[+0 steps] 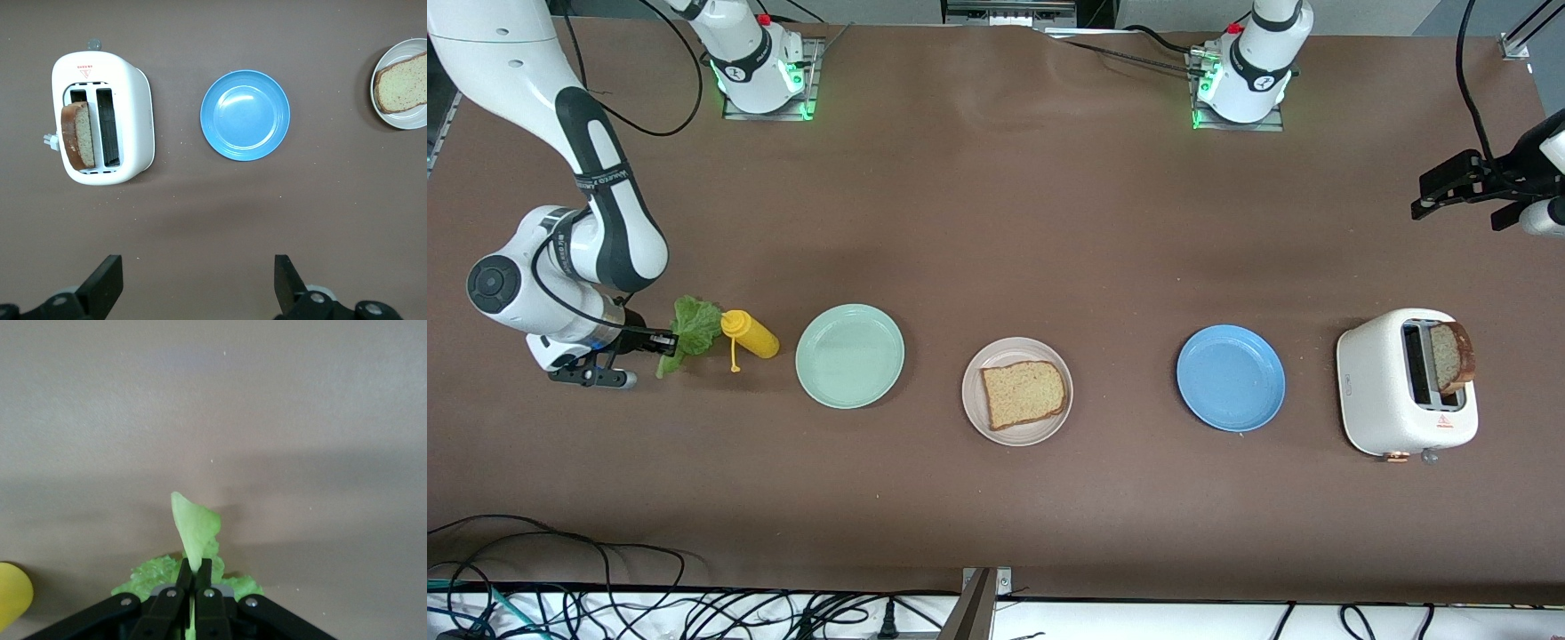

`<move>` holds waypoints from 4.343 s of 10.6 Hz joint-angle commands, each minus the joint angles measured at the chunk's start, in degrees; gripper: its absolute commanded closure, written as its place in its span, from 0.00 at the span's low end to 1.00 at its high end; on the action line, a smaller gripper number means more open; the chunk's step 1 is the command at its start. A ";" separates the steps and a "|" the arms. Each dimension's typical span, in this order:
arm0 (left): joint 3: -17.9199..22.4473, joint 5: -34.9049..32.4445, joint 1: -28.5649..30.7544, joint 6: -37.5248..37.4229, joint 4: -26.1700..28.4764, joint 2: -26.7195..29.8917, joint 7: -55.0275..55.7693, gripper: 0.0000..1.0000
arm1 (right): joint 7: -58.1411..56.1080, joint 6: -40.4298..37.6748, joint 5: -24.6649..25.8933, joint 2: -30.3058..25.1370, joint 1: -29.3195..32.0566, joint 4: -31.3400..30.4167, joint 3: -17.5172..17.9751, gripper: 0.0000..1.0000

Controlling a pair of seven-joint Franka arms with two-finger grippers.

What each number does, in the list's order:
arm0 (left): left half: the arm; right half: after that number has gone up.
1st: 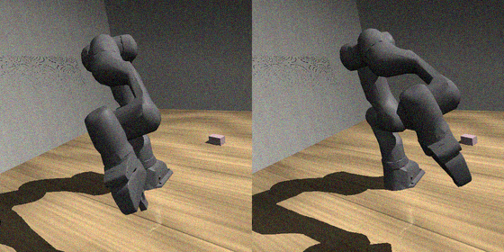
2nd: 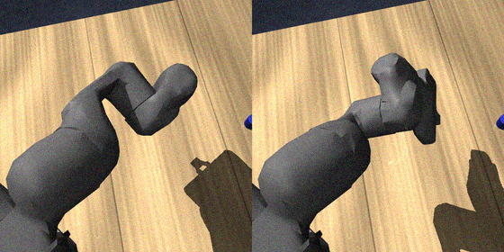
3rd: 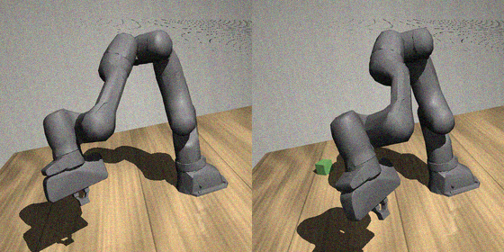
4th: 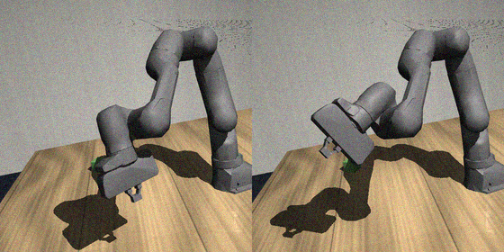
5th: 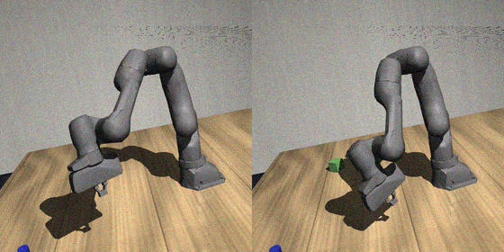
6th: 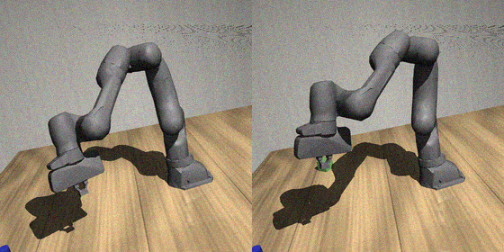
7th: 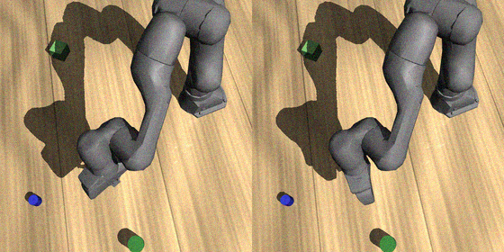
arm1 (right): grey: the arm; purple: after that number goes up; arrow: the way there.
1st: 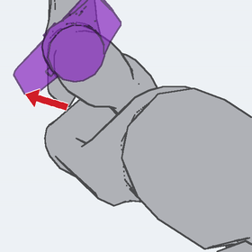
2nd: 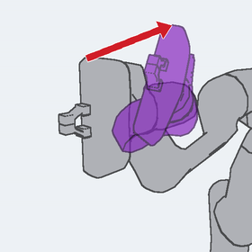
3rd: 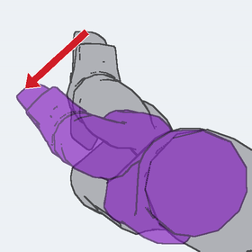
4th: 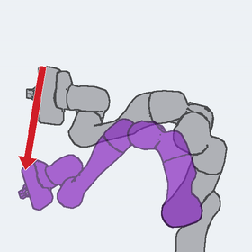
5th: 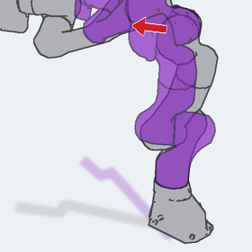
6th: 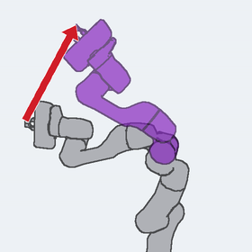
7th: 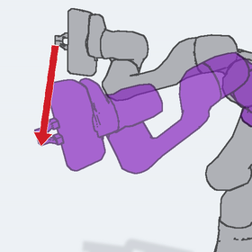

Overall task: Make sandwich on beige plate with both arms
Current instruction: 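Lift the lettuce and carry it over the beige plate with the right gripper, then lower the lettuce onto the toast and open the right gripper, then withdraw the right gripper from the plate toward the yellow bottle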

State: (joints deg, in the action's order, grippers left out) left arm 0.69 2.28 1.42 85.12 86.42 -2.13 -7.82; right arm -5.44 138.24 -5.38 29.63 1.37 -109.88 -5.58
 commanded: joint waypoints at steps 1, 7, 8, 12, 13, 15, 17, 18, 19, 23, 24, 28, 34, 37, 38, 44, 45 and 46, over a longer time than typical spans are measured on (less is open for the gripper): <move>-0.16 -0.79 0.51 -1.27 -1.96 -0.86 -1.41 0.00 | -0.98 -7.24 1.07 -0.80 0.30 4.91 0.39 1.00; 0.01 -0.88 0.60 -1.18 -1.78 -0.95 -1.33 0.00 | -0.45 -33.34 3.62 -1.42 -1.89 24.06 0.65 1.00; 0.01 -0.88 0.60 -1.01 -1.87 -0.95 -1.33 0.00 | 0.07 -37.91 3.54 -1.42 -3.38 27.15 0.57 1.00; 0.10 -0.96 0.60 -1.01 -1.87 -1.13 -1.33 0.00 | 10.67 -49.01 2.31 -1.51 -9.61 36.48 0.92 1.00; 0.10 -0.96 0.60 -1.01 -1.96 -1.12 -1.33 0.00 | 16.80 -50.07 0.48 -1.51 -12.68 37.97 0.92 1.00; 0.10 -0.88 0.68 -0.83 -1.96 -1.12 -1.33 0.00 | 30.77 -49.82 -3.83 -1.51 -18.56 39.13 0.92 1.00; 0.10 -0.79 0.68 -0.66 -1.96 -1.04 -1.33 0.00 | 46.24 -44.15 -5.60 -0.20 -24.80 38.96 0.83 1.00; 0.10 -0.79 0.68 -0.66 -2.04 -1.04 -1.33 0.00 | 52.66 -40.28 -6.04 1.81 -27.80 38.78 0.92 1.00; 0.10 -0.27 0.60 -0.66 -2.04 -1.04 -1.06 0.00 | 57.25 -36.67 -6.13 4.09 -30.17 38.78 0.92 1.00; -0.08 0.09 0.33 -0.57 -2.04 -1.12 -0.62 0.00 | 75.01 -19.45 -11.57 11.83 -37.65 38.69 1.18 1.00; -0.08 0.09 0.25 -0.57 -2.04 -1.12 -0.62 0.00 | 77.66 -14.62 -11.58 13.94 -38.89 38.69 1.18 1.00; -0.16 -0.17 -0.02 -0.48 -2.04 -1.30 -0.62 0.00 | 85.13 3.32 -11.84 19.22 -40.04 38.87 1.79 1.00; -0.08 -0.09 0.24 -0.48 -2.04 -1.30 -0.62 0.00 | 85.69 7.93 -11.23 22.40 -40.92 38.52 2.76 0.02; -0.08 -0.17 0.25 -0.48 -2.04 -1.65 -0.62 0.00 | 84.89 3.21 -9.92 19.86 -40.48 38.60 2.06 0.00; -0.08 -0.09 0.25 -0.48 -2.04 -1.65 -0.62 0.00 | 83.94 -1.43 -6.69 18.19 -40.40 38.69 1.19 0.00; -0.08 -0.26 0.25 -0.48 -2.04 -1.74 -0.62 0.00 | 52.88 -33.06 -2.44 6.07 -40.13 38.52 -7.23 0.00; -0.08 -0.26 0.25 -0.48 -2.04 -1.74 -0.62 0.00 | 46.20 -36.86 -2.44 4.40 -40.04 38.43 -9.69 0.00; -0.08 -0.26 0.25 -0.48 -2.04 -1.74 -0.62 0.00 | 41.35 -38.64 -3.57 3.07 -40.04 38.08 -12.15 0.00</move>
State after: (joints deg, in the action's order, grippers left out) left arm 0.62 2.27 1.53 85.20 85.88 -3.18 -7.96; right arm 42.86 102.68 -8.32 35.34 -38.52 -70.36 -15.21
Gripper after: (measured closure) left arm 0.000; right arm 0.000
